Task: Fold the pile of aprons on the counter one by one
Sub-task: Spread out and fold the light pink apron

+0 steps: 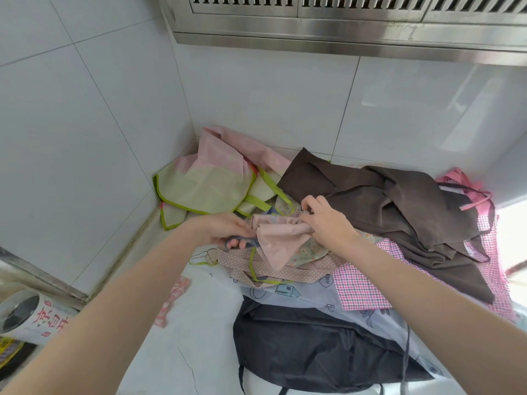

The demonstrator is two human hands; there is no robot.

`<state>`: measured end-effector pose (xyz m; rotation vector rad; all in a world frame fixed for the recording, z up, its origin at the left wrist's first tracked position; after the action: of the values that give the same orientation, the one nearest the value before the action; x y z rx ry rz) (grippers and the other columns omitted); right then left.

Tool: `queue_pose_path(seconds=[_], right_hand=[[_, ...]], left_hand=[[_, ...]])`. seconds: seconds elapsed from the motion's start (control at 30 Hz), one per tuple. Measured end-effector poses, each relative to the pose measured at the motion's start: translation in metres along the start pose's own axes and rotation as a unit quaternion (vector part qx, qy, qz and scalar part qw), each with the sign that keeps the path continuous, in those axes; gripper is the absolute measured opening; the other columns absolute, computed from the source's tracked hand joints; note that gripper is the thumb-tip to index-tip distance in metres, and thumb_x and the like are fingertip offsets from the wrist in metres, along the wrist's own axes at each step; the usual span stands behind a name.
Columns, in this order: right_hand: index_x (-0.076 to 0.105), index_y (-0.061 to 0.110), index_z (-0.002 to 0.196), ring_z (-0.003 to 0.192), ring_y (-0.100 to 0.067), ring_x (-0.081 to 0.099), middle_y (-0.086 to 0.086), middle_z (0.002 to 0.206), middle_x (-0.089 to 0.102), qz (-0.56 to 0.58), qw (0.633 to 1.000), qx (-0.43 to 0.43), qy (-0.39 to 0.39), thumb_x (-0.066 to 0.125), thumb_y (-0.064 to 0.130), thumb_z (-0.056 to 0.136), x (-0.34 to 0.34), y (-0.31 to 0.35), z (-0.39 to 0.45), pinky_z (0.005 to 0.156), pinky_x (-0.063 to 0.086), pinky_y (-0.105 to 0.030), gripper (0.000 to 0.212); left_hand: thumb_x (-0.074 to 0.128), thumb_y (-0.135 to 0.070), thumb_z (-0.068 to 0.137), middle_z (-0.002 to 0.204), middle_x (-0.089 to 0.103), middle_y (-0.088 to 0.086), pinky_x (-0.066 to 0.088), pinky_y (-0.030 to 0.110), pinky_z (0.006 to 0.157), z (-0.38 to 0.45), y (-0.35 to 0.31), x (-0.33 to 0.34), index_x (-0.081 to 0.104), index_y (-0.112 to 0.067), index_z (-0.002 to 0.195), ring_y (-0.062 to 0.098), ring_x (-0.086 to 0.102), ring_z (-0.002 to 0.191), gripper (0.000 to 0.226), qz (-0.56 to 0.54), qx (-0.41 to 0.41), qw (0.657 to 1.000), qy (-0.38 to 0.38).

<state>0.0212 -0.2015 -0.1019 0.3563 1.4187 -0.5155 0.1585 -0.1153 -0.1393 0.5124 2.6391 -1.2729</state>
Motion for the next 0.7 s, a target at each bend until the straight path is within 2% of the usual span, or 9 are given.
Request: queue_pose_path(seconds=[0.1,0.2,0.3,0.37,0.43,0.47,0.57,0.63,0.7], right_hand=[[0.054,0.012,0.118,0.106,-0.021,0.037,-0.006,0.123,0.038,0.018,0.998,0.040,0.040,0.056,0.009,0.089,0.005,-0.012,-0.002,0.058,0.039,-0.028,0.029],[0.054,0.011,0.121,0.103,-0.023,0.041,-0.008,0.122,0.038,0.081,0.995,0.062,0.016,0.054,0.008,0.090,-0.004,-0.016,0.000,0.070,0.048,-0.035,0.031],[0.057,0.008,0.098,0.094,-0.025,0.050,-0.008,0.109,0.043,0.190,0.973,0.108,0.069,0.059,0.019,0.090,0.006,-0.024,0.005,0.075,0.040,-0.033,0.014],[0.052,0.005,0.087,0.091,-0.024,0.050,-0.008,0.100,0.045,0.221,0.954,0.143,0.141,0.064,0.024,0.088,0.023,-0.033,0.000,0.070,0.032,-0.030,0.023],[0.058,-0.005,0.097,0.102,-0.028,0.052,-0.012,0.107,0.053,0.233,0.945,0.149,0.174,0.064,0.024,0.087,0.035,-0.039,-0.005,0.075,0.034,-0.031,0.031],[0.060,-0.004,0.108,0.113,-0.030,0.051,-0.015,0.121,0.054,0.228,0.947,0.142,0.177,0.063,0.022,0.088,0.036,-0.038,-0.004,0.085,0.036,-0.031,0.033],[0.050,0.021,0.136,0.140,-0.028,0.028,-0.009,0.155,0.023,0.228,0.958,0.119,0.128,0.048,0.013,0.096,0.024,-0.034,0.006,0.108,0.028,-0.032,0.041],[0.036,0.030,0.144,0.141,-0.030,0.025,-0.005,0.159,0.008,0.229,0.964,0.116,0.069,0.038,0.010,0.099,-0.001,-0.038,0.016,0.109,0.032,-0.038,0.050],[0.027,0.033,0.147,0.140,-0.032,0.026,-0.003,0.160,0.001,0.232,0.965,0.121,0.029,0.032,0.010,0.098,-0.027,-0.045,0.026,0.111,0.029,-0.043,0.054]], left_hand=[[0.051,-0.015,0.095,0.049,0.059,-0.006,0.040,0.010,0.042,0.003,-0.010,-0.029,0.060,-0.009,0.078,0.001,0.045,0.037,0.021,-0.182,0.052,0.977,-0.098],[0.049,-0.013,0.096,0.051,0.059,-0.008,0.044,0.012,0.046,0.005,-0.016,-0.040,0.060,-0.011,0.080,0.001,0.048,0.041,0.020,-0.280,0.085,0.947,-0.131],[0.044,-0.016,0.098,0.051,0.049,-0.010,0.038,0.013,0.052,0.001,-0.033,-0.041,0.054,-0.015,0.074,0.002,0.039,0.044,0.026,-0.299,0.140,0.936,-0.125],[0.042,-0.018,0.099,0.048,0.044,-0.011,0.035,0.017,0.058,-0.002,-0.040,-0.045,0.048,-0.017,0.071,0.003,0.035,0.044,0.028,-0.279,0.158,0.938,-0.131],[0.042,-0.018,0.099,0.047,0.044,-0.010,0.036,0.019,0.063,-0.002,-0.040,-0.046,0.046,-0.018,0.069,0.005,0.036,0.049,0.030,-0.229,0.151,0.952,-0.134],[0.042,-0.019,0.099,0.048,0.044,-0.010,0.036,0.020,0.065,-0.002,-0.040,-0.046,0.047,-0.018,0.069,0.007,0.038,0.052,0.030,-0.215,0.147,0.957,-0.130],[0.041,-0.025,0.099,0.047,0.044,-0.010,0.036,0.024,0.069,-0.002,-0.033,-0.050,0.047,-0.018,0.070,0.006,0.041,0.050,0.030,-0.224,0.137,0.955,-0.137],[0.045,-0.039,0.096,0.046,0.044,-0.009,0.037,0.024,0.071,-0.005,-0.033,-0.054,0.048,-0.019,0.071,0.004,0.043,0.047,0.033,-0.214,0.137,0.957,-0.141],[0.054,-0.052,0.088,0.054,0.056,-0.009,0.041,0.027,0.082,-0.009,-0.035,-0.052,0.056,-0.018,0.081,0.005,0.052,0.058,0.034,-0.169,0.133,0.968,-0.130]])
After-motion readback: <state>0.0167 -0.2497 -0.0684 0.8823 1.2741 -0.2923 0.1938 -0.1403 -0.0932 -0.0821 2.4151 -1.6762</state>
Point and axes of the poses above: each hand's wrist, its own z-axis towards the middle knuckle, its own x-axis out of the palm, y = z × x, the point moved 10 cm from there along z, towards the middle knuckle
